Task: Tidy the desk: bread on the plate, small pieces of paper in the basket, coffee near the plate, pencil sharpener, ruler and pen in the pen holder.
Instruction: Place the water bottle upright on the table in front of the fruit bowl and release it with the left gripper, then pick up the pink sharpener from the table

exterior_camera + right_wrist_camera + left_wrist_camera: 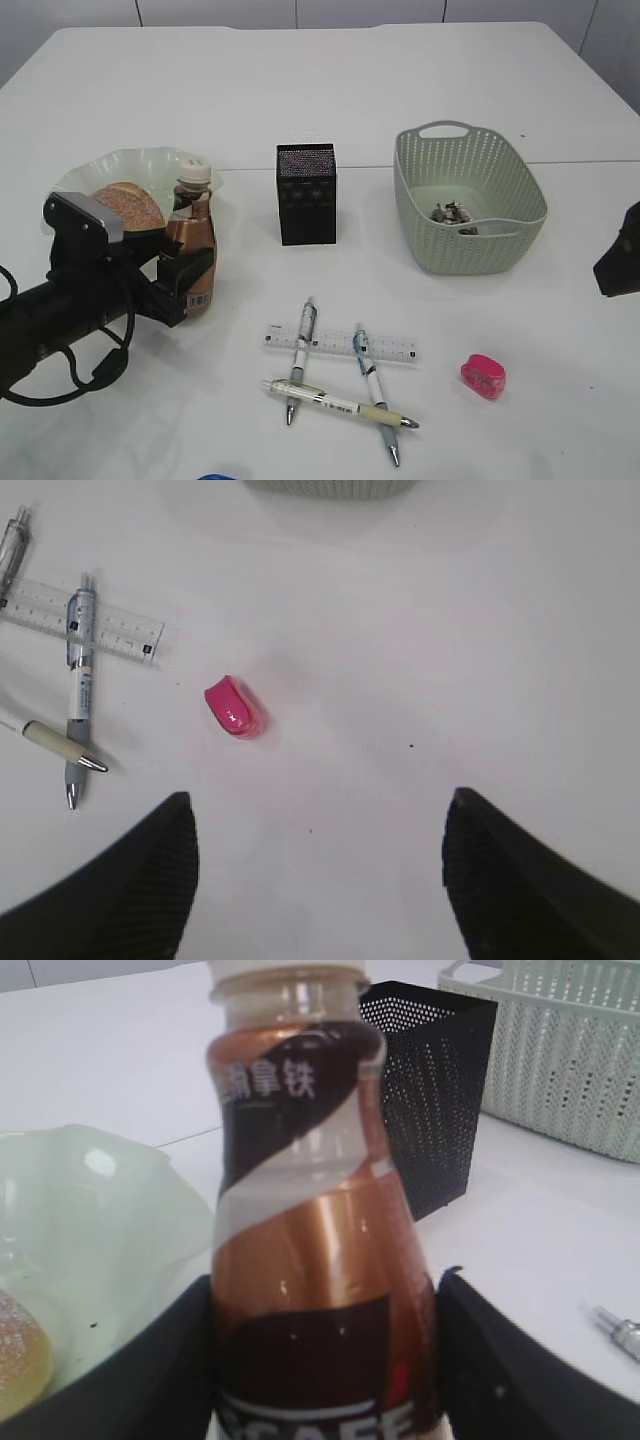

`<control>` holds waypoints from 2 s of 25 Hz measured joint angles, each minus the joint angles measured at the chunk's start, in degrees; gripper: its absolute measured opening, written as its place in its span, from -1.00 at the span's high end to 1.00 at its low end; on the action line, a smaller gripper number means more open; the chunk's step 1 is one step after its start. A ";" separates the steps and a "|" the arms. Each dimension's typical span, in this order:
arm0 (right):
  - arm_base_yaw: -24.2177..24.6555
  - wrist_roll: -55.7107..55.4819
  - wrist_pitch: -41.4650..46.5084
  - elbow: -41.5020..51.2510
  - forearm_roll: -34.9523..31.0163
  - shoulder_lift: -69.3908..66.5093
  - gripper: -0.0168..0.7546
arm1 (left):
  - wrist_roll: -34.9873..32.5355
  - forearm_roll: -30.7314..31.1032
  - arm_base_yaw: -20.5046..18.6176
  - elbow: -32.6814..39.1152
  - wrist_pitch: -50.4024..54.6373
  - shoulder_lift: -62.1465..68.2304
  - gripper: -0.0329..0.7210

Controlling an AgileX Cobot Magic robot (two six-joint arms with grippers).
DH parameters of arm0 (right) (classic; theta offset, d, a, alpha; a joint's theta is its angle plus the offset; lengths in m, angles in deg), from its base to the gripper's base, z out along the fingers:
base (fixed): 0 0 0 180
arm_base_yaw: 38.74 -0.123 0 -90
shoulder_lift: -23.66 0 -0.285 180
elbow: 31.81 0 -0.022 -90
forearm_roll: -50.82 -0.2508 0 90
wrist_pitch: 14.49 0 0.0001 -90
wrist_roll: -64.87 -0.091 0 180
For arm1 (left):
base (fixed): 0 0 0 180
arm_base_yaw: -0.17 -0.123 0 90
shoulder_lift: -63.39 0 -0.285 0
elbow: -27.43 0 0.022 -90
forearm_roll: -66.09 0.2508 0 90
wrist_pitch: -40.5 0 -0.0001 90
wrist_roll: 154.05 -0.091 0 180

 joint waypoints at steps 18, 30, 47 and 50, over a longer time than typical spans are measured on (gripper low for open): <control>0.00 0.00 0.00 0.00 0.34 0.00 -0.48 | -0.68 0.01 0.00 0.45 6.73 -4.11 -0.58; 0.00 0.00 0.00 0.00 0.34 0.00 -0.48 | -0.73 0.58 0.00 0.90 6.85 -12.78 -0.58; 0.00 0.00 0.00 0.00 0.34 0.00 -0.48 | 0.09 -3.94 -4.21 1.45 7.27 -26.75 -0.58; 0.00 0.00 0.00 0.00 0.34 0.00 -0.48 | 1.21 -5.32 -6.83 1.44 8.98 -28.67 -0.58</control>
